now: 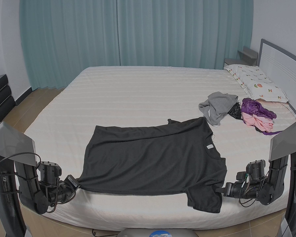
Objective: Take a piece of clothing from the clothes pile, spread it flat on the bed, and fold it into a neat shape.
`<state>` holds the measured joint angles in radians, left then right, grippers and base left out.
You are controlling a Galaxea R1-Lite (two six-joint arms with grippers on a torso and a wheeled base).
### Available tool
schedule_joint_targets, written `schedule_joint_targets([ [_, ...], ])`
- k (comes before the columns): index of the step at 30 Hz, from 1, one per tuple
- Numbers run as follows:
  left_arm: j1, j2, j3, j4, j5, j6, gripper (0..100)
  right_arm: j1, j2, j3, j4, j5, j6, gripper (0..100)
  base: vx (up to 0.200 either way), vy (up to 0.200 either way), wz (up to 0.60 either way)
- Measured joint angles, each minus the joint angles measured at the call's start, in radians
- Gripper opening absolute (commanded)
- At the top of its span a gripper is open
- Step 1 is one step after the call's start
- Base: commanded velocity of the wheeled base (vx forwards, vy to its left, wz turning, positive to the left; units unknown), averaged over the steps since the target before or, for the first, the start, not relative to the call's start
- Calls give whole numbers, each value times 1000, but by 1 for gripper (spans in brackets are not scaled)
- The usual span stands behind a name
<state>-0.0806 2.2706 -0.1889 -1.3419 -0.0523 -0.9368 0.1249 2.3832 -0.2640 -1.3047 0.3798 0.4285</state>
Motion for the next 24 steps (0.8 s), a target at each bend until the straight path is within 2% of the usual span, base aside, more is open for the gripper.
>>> schedule_joint_targets([
  [10, 5, -2, 1, 0, -14, 1, 0, -97, -56, 119, -43, 113, 21, 0, 0, 0, 0],
  [17, 15, -4, 17, -17, -20, 3, 0, -134, -78, 227, -182, 128, 16, 0, 0, 0, 0],
  [24, 34, -1, 82, -130, -20, 11, 0, -146, -79, 244, -160, 132, 12, 0, 0, 0, 0],
])
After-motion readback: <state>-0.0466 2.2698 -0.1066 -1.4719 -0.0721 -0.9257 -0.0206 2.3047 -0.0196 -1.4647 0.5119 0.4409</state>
